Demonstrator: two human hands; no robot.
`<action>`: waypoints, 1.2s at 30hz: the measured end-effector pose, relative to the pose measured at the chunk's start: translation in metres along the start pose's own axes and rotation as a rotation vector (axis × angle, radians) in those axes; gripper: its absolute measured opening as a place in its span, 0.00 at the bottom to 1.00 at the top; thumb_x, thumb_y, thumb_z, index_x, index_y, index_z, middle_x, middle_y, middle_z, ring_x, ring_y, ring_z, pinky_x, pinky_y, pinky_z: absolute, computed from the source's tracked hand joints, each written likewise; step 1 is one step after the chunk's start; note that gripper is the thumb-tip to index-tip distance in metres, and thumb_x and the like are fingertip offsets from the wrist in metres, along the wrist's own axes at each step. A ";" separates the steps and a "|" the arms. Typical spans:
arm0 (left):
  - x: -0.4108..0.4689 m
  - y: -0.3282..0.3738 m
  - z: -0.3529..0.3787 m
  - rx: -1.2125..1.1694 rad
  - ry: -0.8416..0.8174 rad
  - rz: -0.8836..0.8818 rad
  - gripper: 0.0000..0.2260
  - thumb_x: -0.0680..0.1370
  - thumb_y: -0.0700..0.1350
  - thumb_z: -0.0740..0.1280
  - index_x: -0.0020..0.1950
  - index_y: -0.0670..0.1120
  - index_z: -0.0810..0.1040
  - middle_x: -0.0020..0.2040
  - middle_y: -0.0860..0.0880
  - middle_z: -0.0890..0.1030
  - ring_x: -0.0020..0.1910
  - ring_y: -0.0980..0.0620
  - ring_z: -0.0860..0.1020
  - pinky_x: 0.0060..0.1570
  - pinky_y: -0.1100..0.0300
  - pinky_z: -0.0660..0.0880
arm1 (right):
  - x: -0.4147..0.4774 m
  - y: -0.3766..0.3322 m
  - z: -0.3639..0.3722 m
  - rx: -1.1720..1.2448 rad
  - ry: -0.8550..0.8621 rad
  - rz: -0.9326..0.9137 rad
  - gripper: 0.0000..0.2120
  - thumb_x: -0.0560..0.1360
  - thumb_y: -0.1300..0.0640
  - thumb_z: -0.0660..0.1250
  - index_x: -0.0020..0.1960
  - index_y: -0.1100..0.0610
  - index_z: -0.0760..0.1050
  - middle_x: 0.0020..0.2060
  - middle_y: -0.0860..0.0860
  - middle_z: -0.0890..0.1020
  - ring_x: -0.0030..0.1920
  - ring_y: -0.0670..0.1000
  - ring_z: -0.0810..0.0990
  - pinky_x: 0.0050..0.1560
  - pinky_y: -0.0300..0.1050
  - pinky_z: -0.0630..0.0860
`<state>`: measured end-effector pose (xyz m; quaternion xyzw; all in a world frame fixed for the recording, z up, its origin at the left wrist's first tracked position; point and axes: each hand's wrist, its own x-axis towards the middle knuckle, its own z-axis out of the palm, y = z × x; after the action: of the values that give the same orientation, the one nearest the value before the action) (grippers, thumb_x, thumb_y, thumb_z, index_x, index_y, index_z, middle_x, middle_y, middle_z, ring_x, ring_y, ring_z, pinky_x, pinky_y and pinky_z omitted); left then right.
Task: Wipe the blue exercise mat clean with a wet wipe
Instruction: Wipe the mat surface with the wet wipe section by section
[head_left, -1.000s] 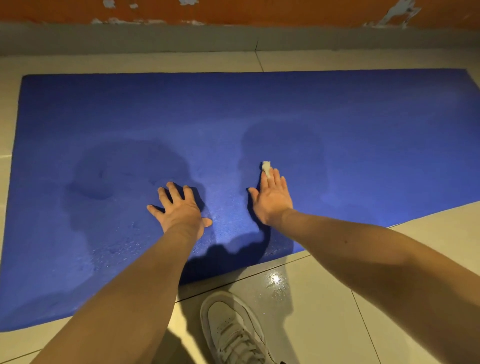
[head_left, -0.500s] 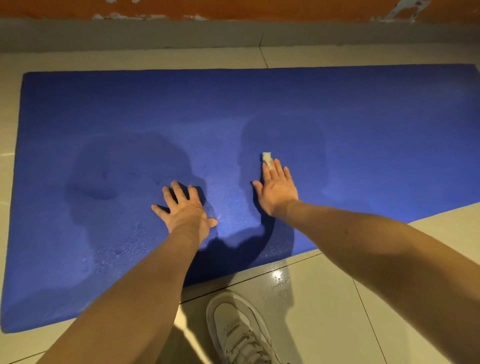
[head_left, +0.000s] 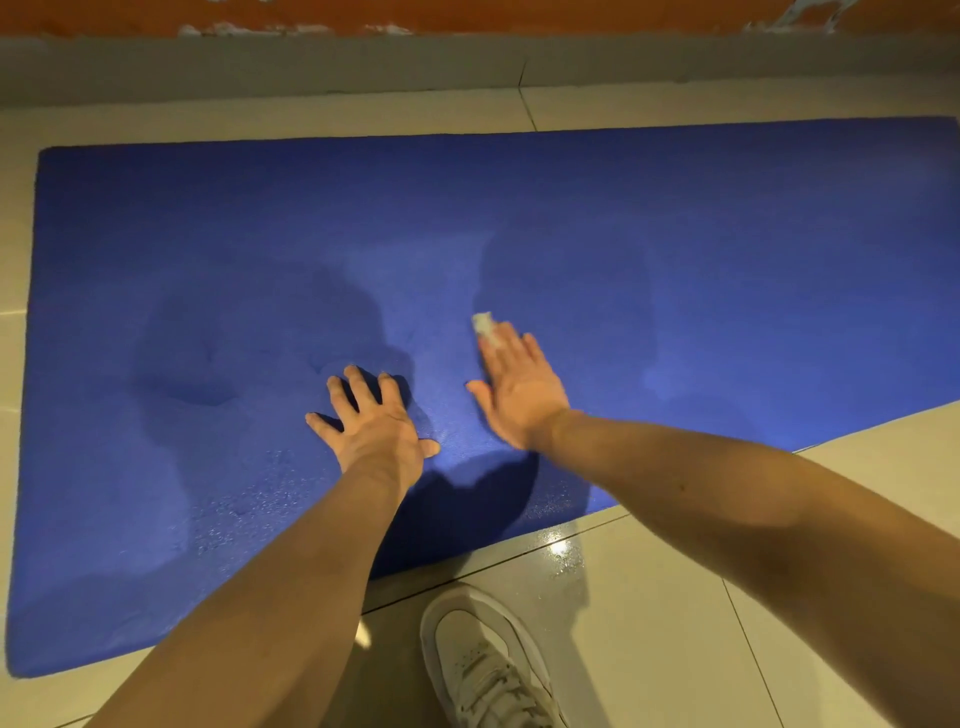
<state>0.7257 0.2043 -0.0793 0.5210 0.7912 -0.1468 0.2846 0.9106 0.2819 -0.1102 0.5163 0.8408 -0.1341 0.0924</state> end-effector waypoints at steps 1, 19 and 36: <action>0.000 0.000 0.000 0.000 0.002 -0.003 0.50 0.74 0.66 0.69 0.81 0.48 0.41 0.80 0.39 0.37 0.79 0.35 0.37 0.73 0.29 0.46 | 0.008 0.012 -0.006 -0.006 -0.029 0.123 0.35 0.85 0.42 0.48 0.83 0.57 0.36 0.82 0.49 0.38 0.82 0.54 0.40 0.81 0.56 0.42; -0.004 0.002 -0.008 0.028 0.023 0.005 0.46 0.75 0.66 0.68 0.81 0.47 0.46 0.80 0.38 0.42 0.79 0.36 0.42 0.75 0.35 0.43 | -0.024 -0.066 -0.007 1.022 0.298 0.290 0.19 0.81 0.54 0.66 0.72 0.49 0.74 0.70 0.46 0.77 0.70 0.46 0.74 0.73 0.49 0.71; -0.007 0.026 -0.027 -1.237 -0.084 0.179 0.13 0.78 0.33 0.69 0.60 0.44 0.76 0.43 0.50 0.80 0.35 0.64 0.80 0.35 0.74 0.73 | -0.052 -0.048 -0.021 1.345 0.172 0.395 0.13 0.80 0.69 0.66 0.57 0.53 0.76 0.47 0.56 0.84 0.50 0.56 0.84 0.55 0.46 0.82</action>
<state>0.7434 0.2243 -0.0521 0.3179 0.6711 0.3426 0.5754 0.8907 0.2243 -0.0685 0.6131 0.4704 -0.5640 -0.2909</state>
